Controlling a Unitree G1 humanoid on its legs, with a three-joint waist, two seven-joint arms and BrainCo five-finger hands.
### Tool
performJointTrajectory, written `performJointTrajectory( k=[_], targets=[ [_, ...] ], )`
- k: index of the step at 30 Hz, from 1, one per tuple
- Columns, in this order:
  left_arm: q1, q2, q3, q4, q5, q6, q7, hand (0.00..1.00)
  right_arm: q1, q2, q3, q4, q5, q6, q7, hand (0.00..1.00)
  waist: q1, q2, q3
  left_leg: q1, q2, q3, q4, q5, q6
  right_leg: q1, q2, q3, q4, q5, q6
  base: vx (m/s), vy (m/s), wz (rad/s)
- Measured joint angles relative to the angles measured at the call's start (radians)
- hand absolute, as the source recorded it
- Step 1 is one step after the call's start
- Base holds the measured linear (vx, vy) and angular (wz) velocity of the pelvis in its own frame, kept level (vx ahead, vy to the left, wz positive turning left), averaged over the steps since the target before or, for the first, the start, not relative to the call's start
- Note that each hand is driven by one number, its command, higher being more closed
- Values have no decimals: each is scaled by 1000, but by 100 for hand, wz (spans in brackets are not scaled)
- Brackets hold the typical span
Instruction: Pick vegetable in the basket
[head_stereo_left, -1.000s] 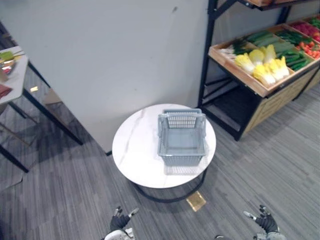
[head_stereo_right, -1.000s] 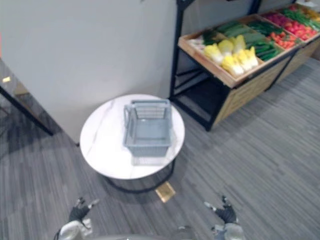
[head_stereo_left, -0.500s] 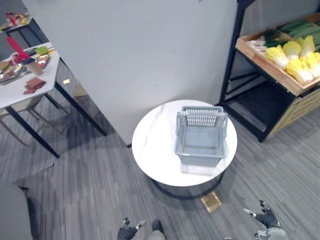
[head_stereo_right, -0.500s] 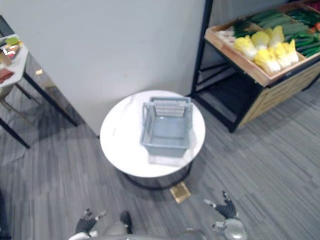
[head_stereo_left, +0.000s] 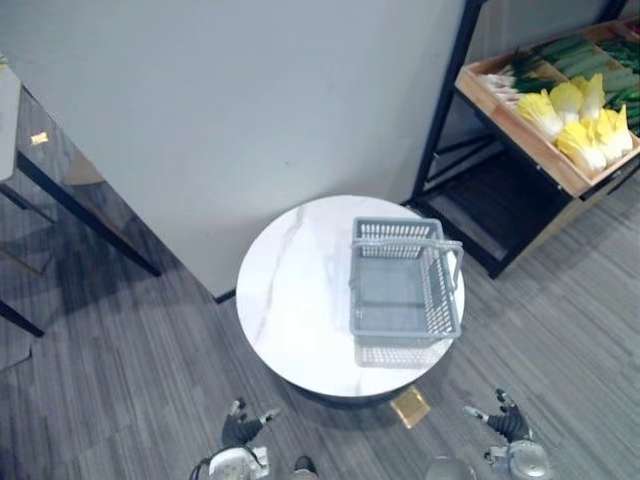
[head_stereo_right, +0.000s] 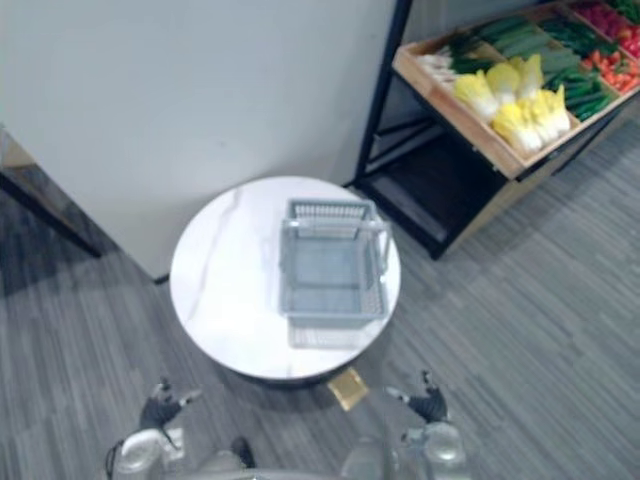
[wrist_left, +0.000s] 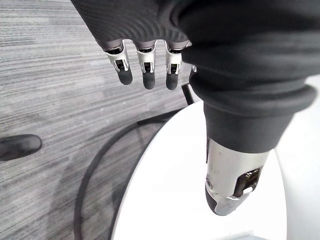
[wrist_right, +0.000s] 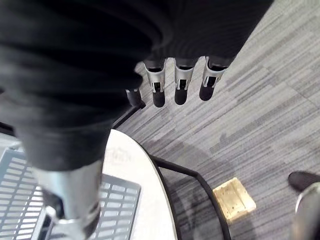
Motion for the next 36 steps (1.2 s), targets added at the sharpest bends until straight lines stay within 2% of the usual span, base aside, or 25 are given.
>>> performJointTrajectory(
  k=[1, 2, 3, 4, 6, 9, 11, 15, 18, 20, 22, 24, 25, 26, 27, 28, 29, 31, 35, 36],
  targets=[
    [-12, 1, 1, -1, 0, 0, 0, 0, -7, -6, -3, 0, 0, 0, -8, 0, -1, -24, -1, 1, -26, 1, -6, 6, -12, 7, 2, 3, -112, 83, -6, 92, -232, 9],
    [-29, -10, 8, 14, 0, 1, 0, 0, -16, -23, -9, 5, -1, 1, -15, 0, -4, -16, 10, 12, -25, -4, -20, 9, -21, 18, 9, -8, -117, 77, 0, 83, -210, 4],
    [-36, -38, 4, 22, 1, 0, -1, 0, -41, -40, -18, 8, -3, 4, -26, 0, -5, 20, 18, 23, -12, 1, -56, 41, -50, 11, 28, -6, -117, 78, -10, 75, -166, -9],
    [-42, -64, 0, 34, 1, 1, 0, 0, -57, -59, -18, -1, -4, 7, -36, 0, -6, 45, 27, 31, 1, 1, -83, 48, -58, 6, 53, -10, -117, 71, -19, 71, -127, -13],
    [-47, -77, -2, 36, 1, 0, 1, 0, -63, -62, -17, -23, -6, 19, -37, 0, -7, 57, 25, 34, 17, -4, -100, 78, -67, 14, 72, -32, -112, 59, -32, 32, -123, 17],
    [-41, -78, 11, 39, 1, 0, 3, 0, -34, -61, -19, -87, -16, 21, -46, 0, -7, 56, 24, 44, 37, -30, -110, 89, -71, 51, 96, -78, -117, 45, -43, -2, -91, 35],
    [-29, -80, 38, 41, 1, 2, 4, 0, -17, -59, -20, -119, -40, 20, -55, 0, -3, 41, 21, 43, 38, -31, -126, 92, -73, 61, 99, -89, -134, 45, -43, -45, -20, 27],
    [-3, -78, 107, 84, 1, 13, 6, 0, 17, -35, -49, -102, -41, -4, -57, 0, -2, 27, 13, 26, 24, -27, -132, 91, -73, 61, 91, -89, -176, 65, -26, -26, 17, 4],
    [19, -79, 179, 120, 4, 24, 11, 0, 68, -21, -151, -34, -38, -3, -50, 0, -3, 32, 11, 30, 17, -23, -140, 91, -73, 76, 89, -88, -206, 80, -24, 0, 0, 0],
    [31, -79, 219, 121, 28, 28, 13, 0, 115, -25, -218, -52, -35, 0, -38, 0, -3, 35, 5, 30, 17, -18, -142, 91, -73, 77, 90, -87, -213, 85, -28, 50, 6, -5],
    [47, -82, 265, 137, 48, 31, 11, 0, 172, -74, -278, -187, -36, 16, -35, 0, -12, 41, 0, 46, 17, 7, -154, 92, -73, 77, 92, -73, -214, 85, -28, 39, 0, -20],
    [73, -81, 267, 152, 85, 33, 0, 0, 199, -144, -279, -356, -49, 20, -36, 0, -36, 35, -13, 47, 15, 25, -161, 90, -75, 69, 93, -60, -217, 86, -26, 11, 7, -27],
    [84, -81, 264, 157, 110, 38, -3, 0, 199, -194, -279, -449, -88, 18, -35, 0, -43, 43, -34, 45, 14, 32, -164, 90, -75, 56, 93, -46, -218, 88, -24, 21, 7, -25],
    [85, -81, 262, 157, 115, 41, -5, 0, 196, -223, -277, -490, -103, 14, -36, 0, -48, 40, -36, 45, 13, 34, -166, 90, -75, 55, 93, -45, -219, 88, -23, 24, 0, -15],
    [84, -80, 257, 156, 125, 43, -10, 0, 182, -274, -270, -551, -136, 3, -36, 0, -49, 29, -35, 45, 12, 34, -169, 90, -75, 54, 94, -44, -219, 88, -22, 0, 0, 0],
    [84, -76, 247, 157, 151, 43, -18, 0, 160, -319, -252, -591, -166, -9, -36, 0, -48, 32, -42, 46, 11, 33, -169, 90, -75, 53, 94, -42, -218, 89, -22, 0, 0, 0],
    [86, -74, 241, 157, 153, 44, -22, 0, 147, -341, -231, -607, -174, -12, -36, 0, -48, 24, -45, 45, 10, 33, -169, 90, -75, 48, 94, -41, -218, 89, -22, 22, -8, -5],
    [86, -62, 214, 157, 159, 46, -38, 0, 79, -401, -114, -660, -203, -19, -20, 0, -39, 16, -47, 42, 6, 29, -171, 90, -75, 39, 91, -39, -214, 91, -20, 0, 0, 0],
    [72, -56, 182, 156, 190, 51, -43, 0, -49, -458, 101, -683, -241, -36, 29, 0, -15, 13, -48, 28, -7, 17, -174, 92, -73, 36, 76, -55, -215, 94, -15, 8, 9, 11],
    [63, -54, 173, 155, 190, 51, -43, 0, -106, -461, 168, -680, -241, -37, 44, 0, 0, 13, -47, 17, -12, 2, -174, 93, -71, 28, 72, -62, -214, 95, -13, 9, 9, 22]
  ],
)
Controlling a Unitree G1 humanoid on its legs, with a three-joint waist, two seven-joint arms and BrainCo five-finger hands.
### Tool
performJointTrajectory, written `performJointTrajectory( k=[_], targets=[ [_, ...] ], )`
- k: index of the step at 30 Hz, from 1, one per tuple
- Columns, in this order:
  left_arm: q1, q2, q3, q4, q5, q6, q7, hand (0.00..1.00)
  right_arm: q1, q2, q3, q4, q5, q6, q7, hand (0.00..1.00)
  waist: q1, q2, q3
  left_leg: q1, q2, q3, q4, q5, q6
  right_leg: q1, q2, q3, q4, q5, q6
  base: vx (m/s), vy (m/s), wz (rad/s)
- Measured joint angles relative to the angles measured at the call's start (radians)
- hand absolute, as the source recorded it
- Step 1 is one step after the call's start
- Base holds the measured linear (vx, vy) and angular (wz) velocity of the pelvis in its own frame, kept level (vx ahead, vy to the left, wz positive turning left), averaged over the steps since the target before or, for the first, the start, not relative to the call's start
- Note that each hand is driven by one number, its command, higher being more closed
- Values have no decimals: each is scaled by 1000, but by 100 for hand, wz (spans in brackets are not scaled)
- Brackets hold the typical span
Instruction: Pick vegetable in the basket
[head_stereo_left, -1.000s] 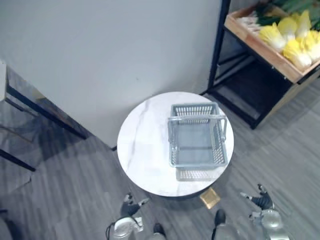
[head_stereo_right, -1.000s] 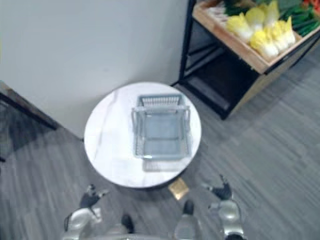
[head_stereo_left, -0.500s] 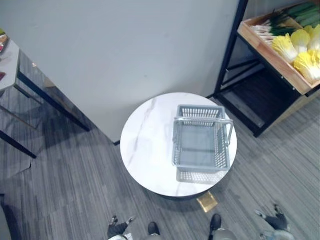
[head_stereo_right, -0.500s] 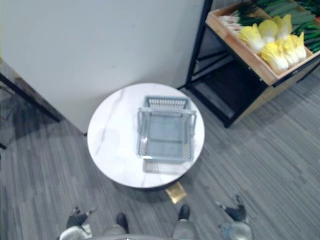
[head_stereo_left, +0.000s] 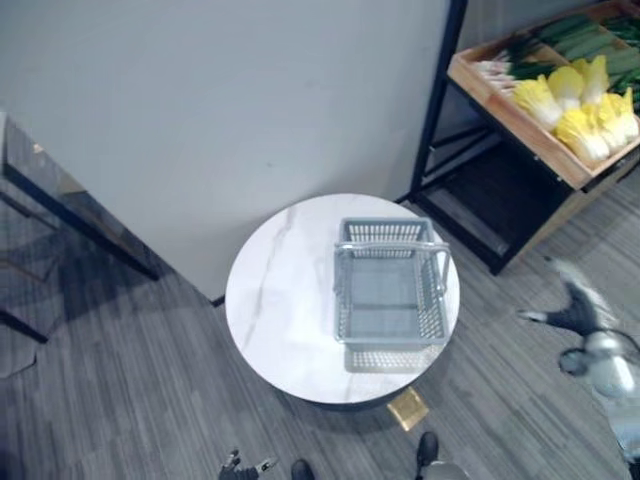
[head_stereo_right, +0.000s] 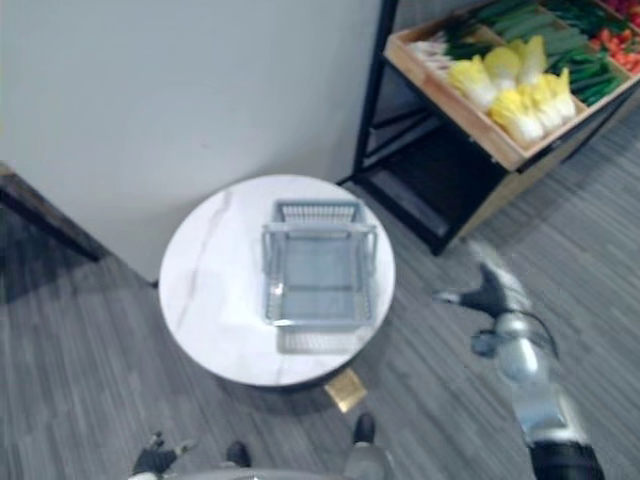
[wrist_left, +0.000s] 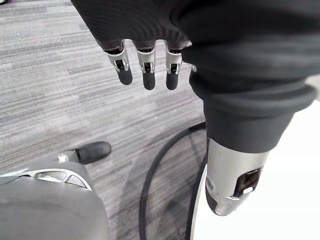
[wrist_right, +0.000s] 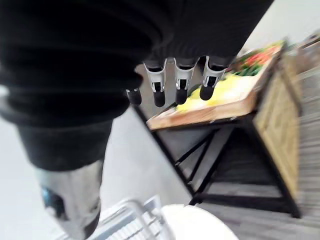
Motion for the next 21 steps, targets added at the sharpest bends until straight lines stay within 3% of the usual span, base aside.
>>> performJointTrajectory(
  k=[3, 10, 21],
  targets=[
    [-10, 2, -12, -4, 1, 0, 1, 0, -156, -14, 143, 18, -36, 0, 23, 0, 13, -3, 9, -29, -8, -32, -1, 10, 6, -4, -11, -29, 0, 5, 2, 24, 4, 31],
    [-20, 3, -38, -7, 0, 2, 8, 0, -478, -16, 280, 184, -76, 23, 26, 0, 63, -21, 59, -57, -26, -64, -2, 24, 11, -4, -30, -66, 0, 8, 2, 12, 3, 17],
    [-37, 3, -26, -11, -5, 1, 35, 0, -674, 52, 307, 430, -80, 78, 2, 0, 71, -40, 128, -97, -39, -95, -8, 52, 21, -24, -39, -84, -19, 39, -1, -20, -1, 7]
  ],
)
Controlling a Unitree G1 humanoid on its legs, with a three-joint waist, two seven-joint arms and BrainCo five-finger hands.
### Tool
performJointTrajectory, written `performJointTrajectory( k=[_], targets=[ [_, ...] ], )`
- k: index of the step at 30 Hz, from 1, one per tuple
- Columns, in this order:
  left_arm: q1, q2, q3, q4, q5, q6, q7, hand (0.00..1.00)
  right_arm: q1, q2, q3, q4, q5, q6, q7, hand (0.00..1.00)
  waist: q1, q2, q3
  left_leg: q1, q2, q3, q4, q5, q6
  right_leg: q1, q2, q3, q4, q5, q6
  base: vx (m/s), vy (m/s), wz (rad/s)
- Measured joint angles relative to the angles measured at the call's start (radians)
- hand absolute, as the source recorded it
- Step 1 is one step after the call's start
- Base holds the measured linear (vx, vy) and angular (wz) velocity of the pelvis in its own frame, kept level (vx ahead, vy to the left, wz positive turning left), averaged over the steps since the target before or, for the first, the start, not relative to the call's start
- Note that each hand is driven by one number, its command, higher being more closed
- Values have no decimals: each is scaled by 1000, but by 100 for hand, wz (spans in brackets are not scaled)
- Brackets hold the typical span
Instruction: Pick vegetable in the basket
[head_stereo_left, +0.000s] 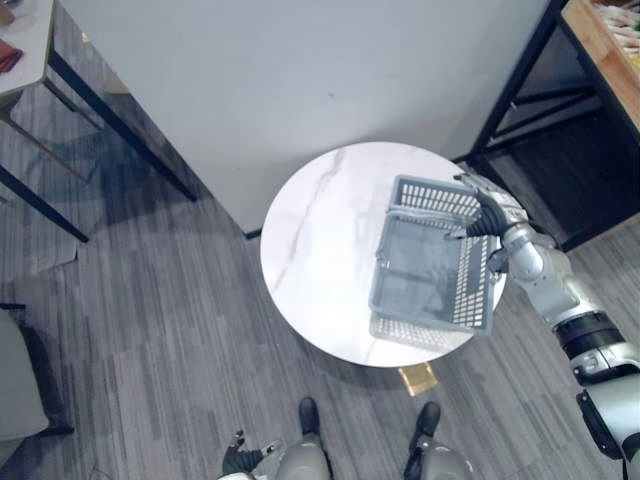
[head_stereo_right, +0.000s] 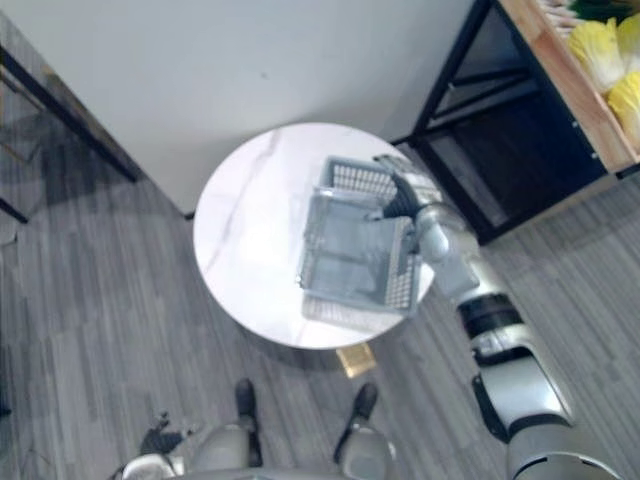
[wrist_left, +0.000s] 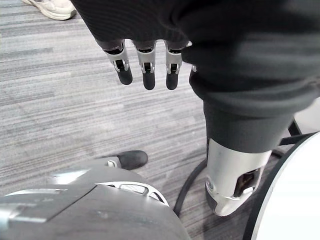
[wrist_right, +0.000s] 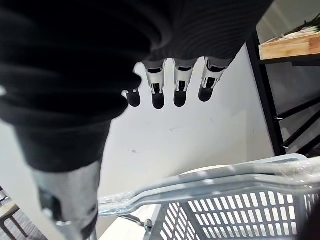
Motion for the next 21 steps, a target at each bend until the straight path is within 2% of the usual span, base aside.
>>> performJointTrajectory(
  k=[12, 15, 21],
  targets=[
    [-13, -1, -1, 0, -8, -1, 7, 0, -73, 29, 0, 162, -38, 20, 0, 0, -3, -2, 42, -46, -2, -17, -2, 19, 10, -38, 5, 1, -20, 33, -7, -30, 1, 1],
    [-14, -1, 0, 1, -80, -1, 7, 0, -99, 36, 0, 213, -40, 22, 2, 0, -3, 0, 52, -51, -3, -16, -2, 20, 11, -39, 7, 2, -34, 42, -7, 0, 0, 0],
    [-37, -1, 1, 10, -125, -3, 6, 0, -170, 41, 1, 264, -77, 22, 1, 0, -1, 1, 84, -69, -5, -20, -2, 20, 11, -53, 7, -2, -36, 42, -7, 12, 1, 1]
  ],
)
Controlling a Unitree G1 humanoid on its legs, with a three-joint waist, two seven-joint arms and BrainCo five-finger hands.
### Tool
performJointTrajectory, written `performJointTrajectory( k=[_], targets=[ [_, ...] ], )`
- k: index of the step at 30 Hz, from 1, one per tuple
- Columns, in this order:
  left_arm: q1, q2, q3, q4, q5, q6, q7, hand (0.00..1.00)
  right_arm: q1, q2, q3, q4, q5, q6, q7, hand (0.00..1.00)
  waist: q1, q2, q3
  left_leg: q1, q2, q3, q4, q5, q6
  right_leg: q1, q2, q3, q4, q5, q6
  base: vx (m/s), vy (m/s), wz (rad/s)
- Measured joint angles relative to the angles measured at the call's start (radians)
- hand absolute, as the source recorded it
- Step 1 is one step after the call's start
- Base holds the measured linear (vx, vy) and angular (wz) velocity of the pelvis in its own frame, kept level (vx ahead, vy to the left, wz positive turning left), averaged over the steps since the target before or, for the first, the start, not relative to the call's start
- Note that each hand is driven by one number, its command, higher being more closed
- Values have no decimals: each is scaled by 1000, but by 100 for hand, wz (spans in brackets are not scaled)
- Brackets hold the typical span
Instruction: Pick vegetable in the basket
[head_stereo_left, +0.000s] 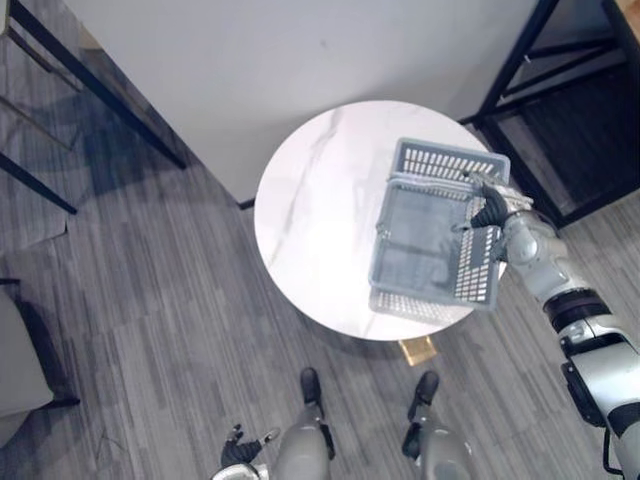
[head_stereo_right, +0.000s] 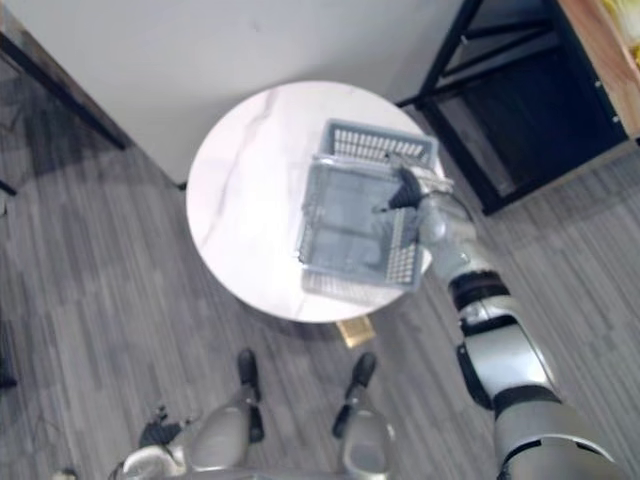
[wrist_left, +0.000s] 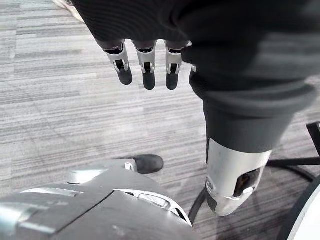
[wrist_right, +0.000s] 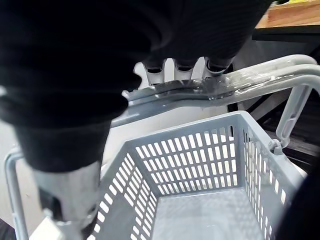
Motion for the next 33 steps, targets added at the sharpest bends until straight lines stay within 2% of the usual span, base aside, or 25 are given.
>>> performJointTrajectory(
  k=[11, 17, 18, 29, 33],
  targets=[
    [-4, 0, 1, 2, -1, 0, 0, 0, -65, 2, -3, 74, -1, 14, -4, 0, 5, 0, 7, -16, -10, -26, 0, 3, 0, 3, -10, -24, -5, 0, 0, 38, 7, 6],
    [-4, -1, 0, 2, -1, 0, 0, 0, -80, 2, -4, 100, -9, 16, -11, 0, 18, 1, 11, -20, -15, -40, 0, 7, 4, 8, -15, -39, -4, 0, 1, 0, 9, 7],
    [-9, 0, 0, 3, -1, 0, 0, 0, -90, 2, -2, 105, -25, 16, -10, 100, 18, 1, 15, -21, -14, -45, 0, 9, 7, 9, -15, -39, -3, 0, 1, -6, 5, 10],
    [-41, 0, -2, 8, 0, 0, 0, 0, -122, 2, 19, 105, -40, 14, 0, 100, 41, 1, 26, -36, -17, -61, 0, 16, 7, 3, -17, -54, 1, 0, 1, 9, 4, 4],
    [-41, 0, -2, 8, 0, 0, 0, 0, -122, 3, 36, 107, -42, 12, 1, 100, 39, -2, 28, -36, -20, -78, 0, 18, 5, 14, -19, -70, 1, 0, 1, 24, 10, 10]
  ],
)
